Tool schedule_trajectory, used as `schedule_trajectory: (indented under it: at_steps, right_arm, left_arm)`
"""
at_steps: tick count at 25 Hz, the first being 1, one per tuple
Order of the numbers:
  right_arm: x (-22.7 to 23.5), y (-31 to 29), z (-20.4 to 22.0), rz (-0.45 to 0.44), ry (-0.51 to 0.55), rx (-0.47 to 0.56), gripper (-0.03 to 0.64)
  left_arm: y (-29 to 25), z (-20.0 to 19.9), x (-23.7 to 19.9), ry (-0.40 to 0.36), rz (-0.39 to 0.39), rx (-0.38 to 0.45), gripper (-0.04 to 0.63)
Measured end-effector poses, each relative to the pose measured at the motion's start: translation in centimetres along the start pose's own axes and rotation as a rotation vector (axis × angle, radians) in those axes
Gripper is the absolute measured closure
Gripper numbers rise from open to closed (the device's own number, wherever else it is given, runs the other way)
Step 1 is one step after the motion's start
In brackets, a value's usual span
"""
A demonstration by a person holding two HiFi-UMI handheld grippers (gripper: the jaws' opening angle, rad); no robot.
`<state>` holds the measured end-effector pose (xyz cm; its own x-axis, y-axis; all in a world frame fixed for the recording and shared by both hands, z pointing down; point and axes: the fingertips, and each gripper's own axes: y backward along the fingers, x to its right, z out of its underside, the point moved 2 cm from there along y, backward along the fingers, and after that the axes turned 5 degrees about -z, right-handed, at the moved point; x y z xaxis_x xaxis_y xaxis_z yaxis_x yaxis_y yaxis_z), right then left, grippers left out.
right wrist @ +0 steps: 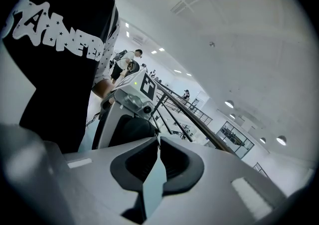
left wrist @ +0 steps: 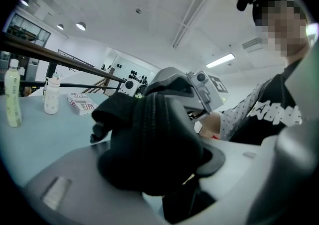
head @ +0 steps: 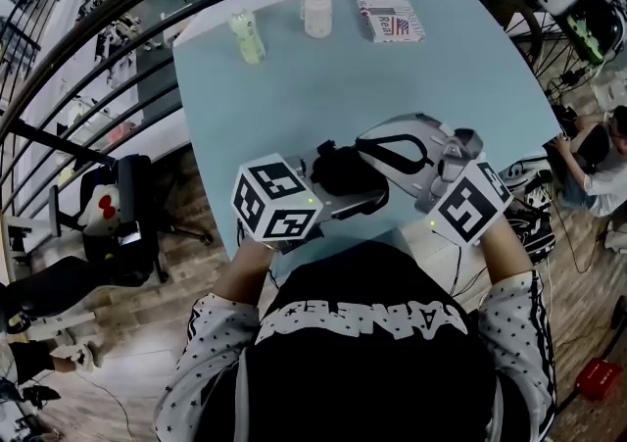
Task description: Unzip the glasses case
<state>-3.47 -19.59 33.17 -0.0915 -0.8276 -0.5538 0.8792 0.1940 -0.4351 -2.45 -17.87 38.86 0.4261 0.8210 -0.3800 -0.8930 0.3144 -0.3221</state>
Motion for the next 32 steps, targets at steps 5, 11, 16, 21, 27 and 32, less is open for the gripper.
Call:
schedule_trajectory:
  at_steps: [5,11,16,21,27,32]
  right_arm:
    - [0.3,-0.1,-0.3,0.001,-0.049,0.032,0.581]
    - [1.2,0.3,-0.5,0.070,-0.098,0.084,0.586]
    - [1.9,2.1,0.5,0.210,-0.285,0.166,0.612]
    - [2.4,3.9,1.2,0.351,-0.462,0.293,0.612]
    - [1.6,5.1,2.7,0.480,-0.626,0.358,0.612]
    - [0.8,5.6,4.6,0.540,-0.750,0.386,0.612]
  left_arm:
    - [0.4,0.0,0.0,0.005,-0.003,0.015,0.595]
    - [1.6,-0.5,-0.9,0.025,-0.049,0.076,0.595]
    - [2.4,-0.9,-1.4,0.028,-0.097,0.132,0.595]
    - [3.6,-1.5,-1.6,0.023,-0.152,0.185,0.595]
    - [4.4,-2.1,-1.6,0.013,-0.196,0.219,0.595]
    - [3.7,-2.0,-1.5,0.006,-0.209,0.217,0.595]
